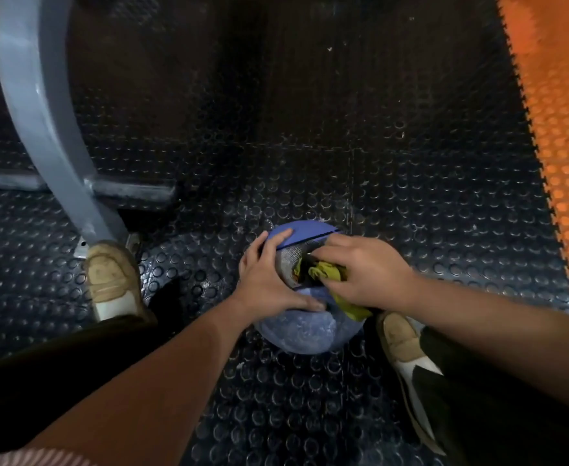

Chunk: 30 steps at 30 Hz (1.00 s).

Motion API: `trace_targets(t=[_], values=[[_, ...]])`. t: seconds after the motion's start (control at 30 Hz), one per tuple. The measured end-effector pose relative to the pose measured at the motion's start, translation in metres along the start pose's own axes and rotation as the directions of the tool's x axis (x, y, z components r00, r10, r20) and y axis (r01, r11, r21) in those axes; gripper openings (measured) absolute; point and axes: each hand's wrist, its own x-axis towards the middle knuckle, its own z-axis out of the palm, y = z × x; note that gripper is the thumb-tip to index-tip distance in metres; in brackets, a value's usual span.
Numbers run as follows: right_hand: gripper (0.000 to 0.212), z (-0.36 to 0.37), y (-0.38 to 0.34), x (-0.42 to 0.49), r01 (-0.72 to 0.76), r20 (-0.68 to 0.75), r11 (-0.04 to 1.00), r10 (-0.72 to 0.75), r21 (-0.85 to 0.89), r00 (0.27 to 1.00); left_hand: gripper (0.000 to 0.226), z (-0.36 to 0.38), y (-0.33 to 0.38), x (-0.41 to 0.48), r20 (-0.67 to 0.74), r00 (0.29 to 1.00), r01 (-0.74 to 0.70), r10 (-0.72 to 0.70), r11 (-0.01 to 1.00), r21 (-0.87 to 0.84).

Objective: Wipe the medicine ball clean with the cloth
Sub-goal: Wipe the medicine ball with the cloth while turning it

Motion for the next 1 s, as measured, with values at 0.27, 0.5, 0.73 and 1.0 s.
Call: trace_targets(t=[0.27, 0.5, 0.73, 1.0], values=[[0.023, -0.008, 0.019, 0.026, -0.156, -0.056, 0.986, 0.153, -0.052, 0.987, 0.122, 0.018, 0.007, -0.002, -0.017, 1.0, 0.009, -0.007, 0.991, 0.132], [0.033, -0.003, 0.019, -0.013, -0.043, -0.098, 0.998, 0.047, 0.038, 0.994, 0.116, 0.006, 0.018, 0.012, 0.03, 0.999, 0.017, -0.018, 0.999, 0.046], [0.041, -0.001, 0.045, -0.035, -0.043, -0.132, 0.999, 0.039, -0.031, 0.991, 0.114, 0.011, 0.029, 0.02, -0.035, 0.997, 0.064, -0.063, 0.997, 0.033], [0.041, 0.004, 0.029, -0.011, 0.084, -0.12, 0.995, -0.09, -0.049, 0.989, 0.111, 0.018, 0.031, 0.019, -0.067, 0.996, 0.068, -0.066, 0.997, 0.033]])
